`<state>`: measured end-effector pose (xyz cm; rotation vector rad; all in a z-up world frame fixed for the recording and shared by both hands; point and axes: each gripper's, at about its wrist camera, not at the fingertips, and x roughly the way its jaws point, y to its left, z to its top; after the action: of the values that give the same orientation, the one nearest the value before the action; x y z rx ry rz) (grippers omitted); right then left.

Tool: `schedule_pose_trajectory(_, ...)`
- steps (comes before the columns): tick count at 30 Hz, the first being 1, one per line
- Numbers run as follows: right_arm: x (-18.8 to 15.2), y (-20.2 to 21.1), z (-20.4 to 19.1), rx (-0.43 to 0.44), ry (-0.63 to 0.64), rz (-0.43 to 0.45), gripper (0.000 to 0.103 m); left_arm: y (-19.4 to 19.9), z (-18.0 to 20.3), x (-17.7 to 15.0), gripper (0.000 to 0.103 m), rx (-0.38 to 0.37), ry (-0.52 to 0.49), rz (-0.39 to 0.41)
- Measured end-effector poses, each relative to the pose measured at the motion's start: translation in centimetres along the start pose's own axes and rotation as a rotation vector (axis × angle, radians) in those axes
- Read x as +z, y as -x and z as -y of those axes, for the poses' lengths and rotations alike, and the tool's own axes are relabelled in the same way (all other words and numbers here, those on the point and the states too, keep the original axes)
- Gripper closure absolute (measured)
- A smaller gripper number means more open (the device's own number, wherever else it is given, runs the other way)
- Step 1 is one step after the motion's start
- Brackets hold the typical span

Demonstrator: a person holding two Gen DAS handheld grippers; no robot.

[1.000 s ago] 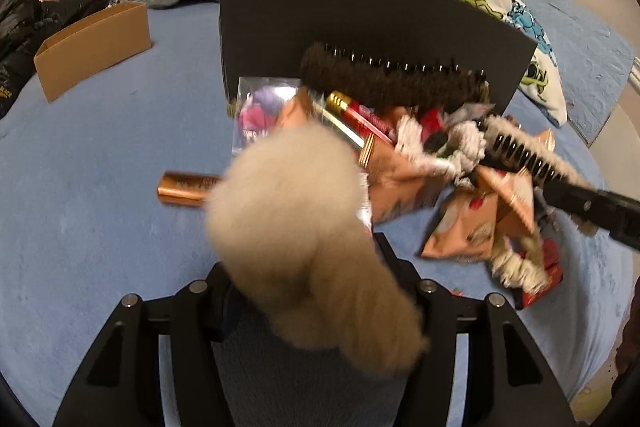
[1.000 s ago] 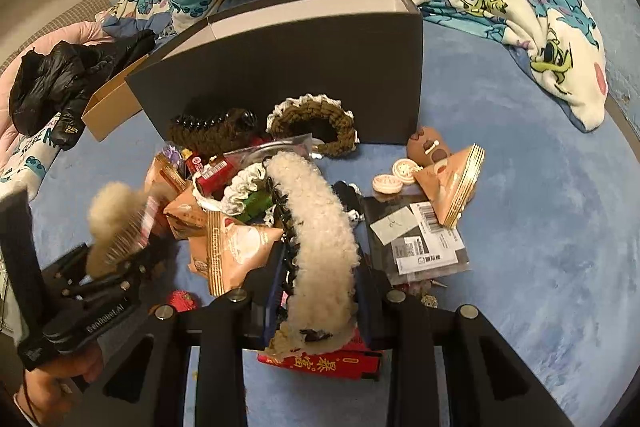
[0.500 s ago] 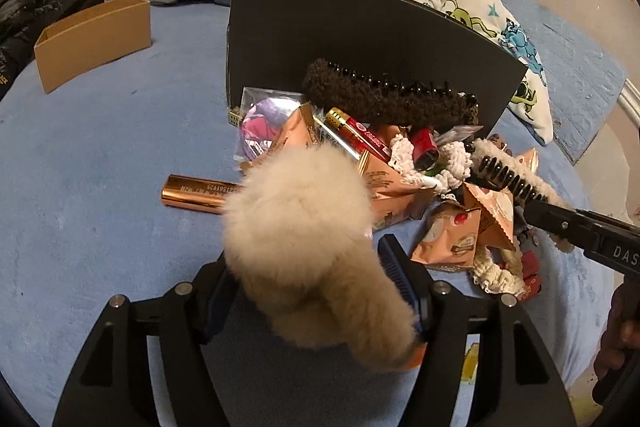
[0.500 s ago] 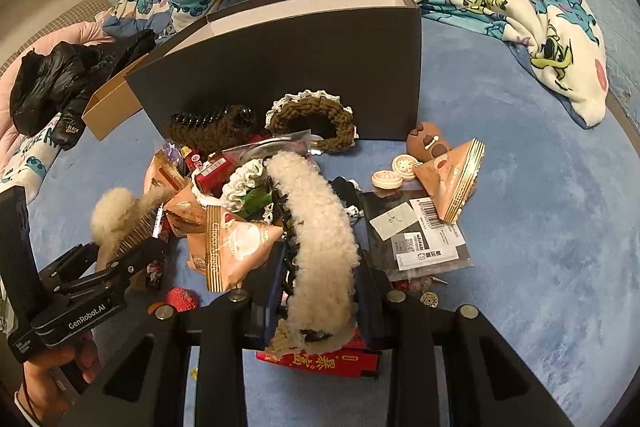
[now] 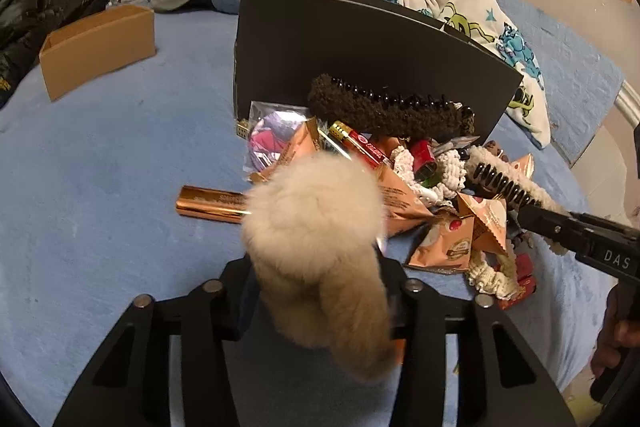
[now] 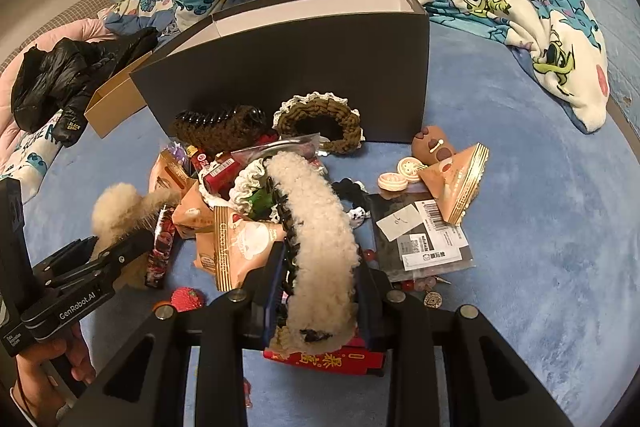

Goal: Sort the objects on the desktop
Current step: 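Lift the plush and the fluffy hair clip up off the pile with both tools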

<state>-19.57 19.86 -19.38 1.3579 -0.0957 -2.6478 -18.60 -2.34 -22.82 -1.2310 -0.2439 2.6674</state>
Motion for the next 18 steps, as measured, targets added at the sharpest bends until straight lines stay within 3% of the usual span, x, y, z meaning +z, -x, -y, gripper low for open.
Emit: schedule_pose_trajectory(18, 1.1, 1.2, -0.5, -0.006, -0.004, 0.026, 0.072, 2.1, 1.0, 3.2, 0.057, 0.029, -0.013, 0.033)
